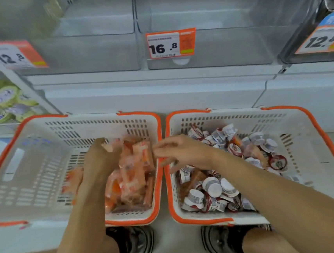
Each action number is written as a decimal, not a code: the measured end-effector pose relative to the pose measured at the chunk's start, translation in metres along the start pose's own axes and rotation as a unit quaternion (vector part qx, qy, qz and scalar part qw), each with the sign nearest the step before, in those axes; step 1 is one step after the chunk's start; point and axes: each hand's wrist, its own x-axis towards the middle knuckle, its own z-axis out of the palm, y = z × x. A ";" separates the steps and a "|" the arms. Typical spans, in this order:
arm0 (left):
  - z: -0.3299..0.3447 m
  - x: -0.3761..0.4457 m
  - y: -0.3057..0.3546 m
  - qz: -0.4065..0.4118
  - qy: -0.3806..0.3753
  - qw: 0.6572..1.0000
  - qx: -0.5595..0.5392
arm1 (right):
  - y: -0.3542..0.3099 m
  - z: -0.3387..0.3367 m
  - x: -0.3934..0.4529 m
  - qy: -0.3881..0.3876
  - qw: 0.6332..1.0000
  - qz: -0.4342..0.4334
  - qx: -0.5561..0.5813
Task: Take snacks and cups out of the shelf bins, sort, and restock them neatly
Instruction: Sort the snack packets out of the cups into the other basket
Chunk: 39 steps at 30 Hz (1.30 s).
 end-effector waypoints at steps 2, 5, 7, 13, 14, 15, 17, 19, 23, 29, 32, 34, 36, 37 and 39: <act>0.009 -0.007 0.010 0.063 0.023 0.998 -0.019 | 0.017 -0.031 -0.012 0.075 0.993 -0.004 -0.092; 0.028 -0.023 0.031 0.165 0.031 0.984 -0.055 | 0.051 -0.084 -0.032 0.181 0.962 0.027 -0.201; 0.046 -0.033 0.042 0.215 -0.003 0.974 -0.070 | 0.072 -0.116 -0.043 0.213 0.937 0.064 -0.268; 0.126 -0.050 0.048 0.317 -0.272 0.903 0.103 | 0.122 -0.136 -0.053 0.154 0.883 0.141 -0.420; 0.138 -0.049 0.046 0.320 -0.283 0.894 0.133 | 0.129 -0.132 -0.052 0.164 0.878 0.140 -0.428; 0.148 -0.048 0.044 0.317 -0.288 0.890 0.153 | 0.135 -0.129 -0.052 0.179 0.876 0.138 -0.425; 0.164 -0.046 0.043 0.303 -0.288 0.891 0.180 | 0.142 -0.126 -0.052 0.202 0.887 0.133 -0.394; 0.176 -0.043 0.042 0.281 -0.298 0.892 0.191 | 0.146 -0.128 -0.052 0.189 0.899 0.146 -0.368; 0.192 -0.042 0.036 0.263 -0.294 0.890 0.228 | 0.150 -0.143 -0.042 0.261 0.891 0.115 -0.352; 0.195 -0.046 0.039 0.259 -0.277 0.895 0.237 | 0.121 -0.160 -0.008 0.244 0.869 -0.037 -0.430; 0.193 -0.049 0.050 0.283 -0.253 0.887 0.263 | 0.120 -0.179 -0.006 0.214 0.881 -0.008 -0.422; 0.195 -0.056 0.064 0.309 -0.202 0.895 0.250 | 0.126 -0.197 -0.021 0.216 0.892 0.011 -0.397; 0.200 -0.064 0.081 0.334 -0.155 0.908 0.198 | 0.137 -0.218 -0.041 0.186 0.892 0.063 -0.408; 0.205 -0.067 0.091 0.349 -0.148 0.909 0.176 | 0.146 -0.229 -0.052 0.176 0.885 0.105 -0.418; 0.219 -0.069 0.109 0.384 -0.169 0.894 0.155 | 0.167 -0.248 -0.071 0.206 0.870 0.178 -0.411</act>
